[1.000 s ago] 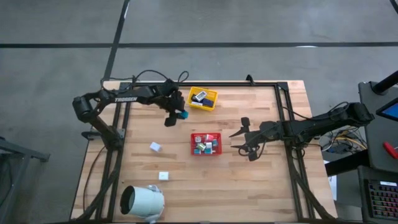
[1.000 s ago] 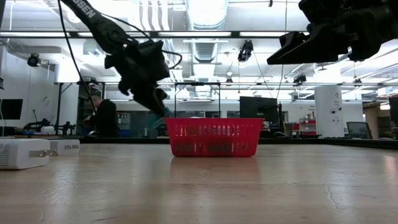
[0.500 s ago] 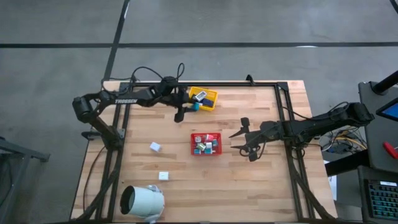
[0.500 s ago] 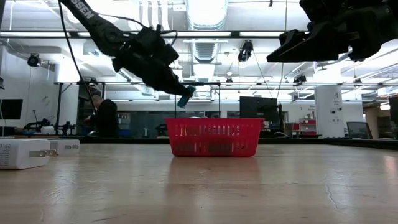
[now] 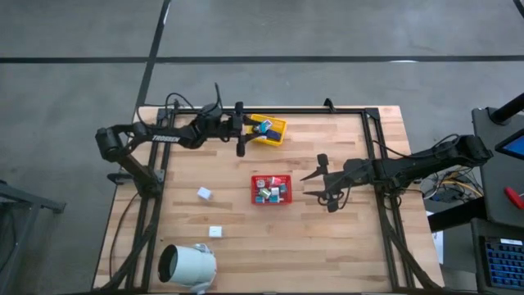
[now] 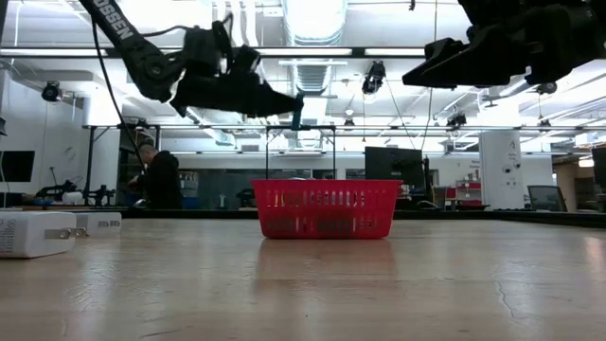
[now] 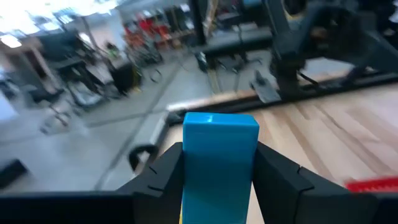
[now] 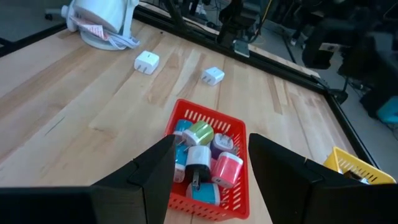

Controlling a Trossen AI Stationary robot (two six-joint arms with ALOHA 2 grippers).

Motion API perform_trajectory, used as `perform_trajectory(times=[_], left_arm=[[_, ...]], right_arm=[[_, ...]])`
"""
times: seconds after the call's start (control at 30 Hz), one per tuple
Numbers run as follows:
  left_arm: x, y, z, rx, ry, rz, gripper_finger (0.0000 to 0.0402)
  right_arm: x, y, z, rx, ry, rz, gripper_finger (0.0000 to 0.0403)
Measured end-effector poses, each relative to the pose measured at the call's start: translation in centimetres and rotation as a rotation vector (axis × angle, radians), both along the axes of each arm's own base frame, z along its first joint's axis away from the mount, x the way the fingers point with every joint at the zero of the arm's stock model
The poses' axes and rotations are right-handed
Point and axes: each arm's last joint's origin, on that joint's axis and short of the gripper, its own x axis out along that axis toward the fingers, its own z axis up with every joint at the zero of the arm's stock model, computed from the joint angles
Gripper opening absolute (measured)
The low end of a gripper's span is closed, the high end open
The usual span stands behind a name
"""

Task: Pick & Place Office items
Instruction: Put the blue digital clock into the yellow bin

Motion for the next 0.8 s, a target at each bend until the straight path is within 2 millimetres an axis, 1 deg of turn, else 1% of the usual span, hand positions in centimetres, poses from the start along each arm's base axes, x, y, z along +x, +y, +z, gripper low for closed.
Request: perform_trajectory(times=[0.13, 0.37, 0.47, 0.8], left_arm=[[-0.09, -0.18, 0.3, 0.038, -0.062, 0.059, 0.0148], [0.22, -0.75, 0.72, 0.086, -0.104, 0.114, 0.0148], [0.35, -1.04, 0.84, 0.113, -0.109, 0.112, 0.0148], [0.32, -1.04, 0.91, 0.113, -0.109, 0.115, 0.0148]], right_arm=[[0.0, 0.0, 0.01, 0.006, -0.001, -0.003, 0.0201], [-0.01, -0.01, -0.02, 0.015, 0.0, -0.008, 0.0201], [-0.02, -0.01, -0.05, 0.018, 0.001, -0.009, 0.0201], [0.02, -0.01, 0.06, 0.024, -0.013, -0.011, 0.0201]])
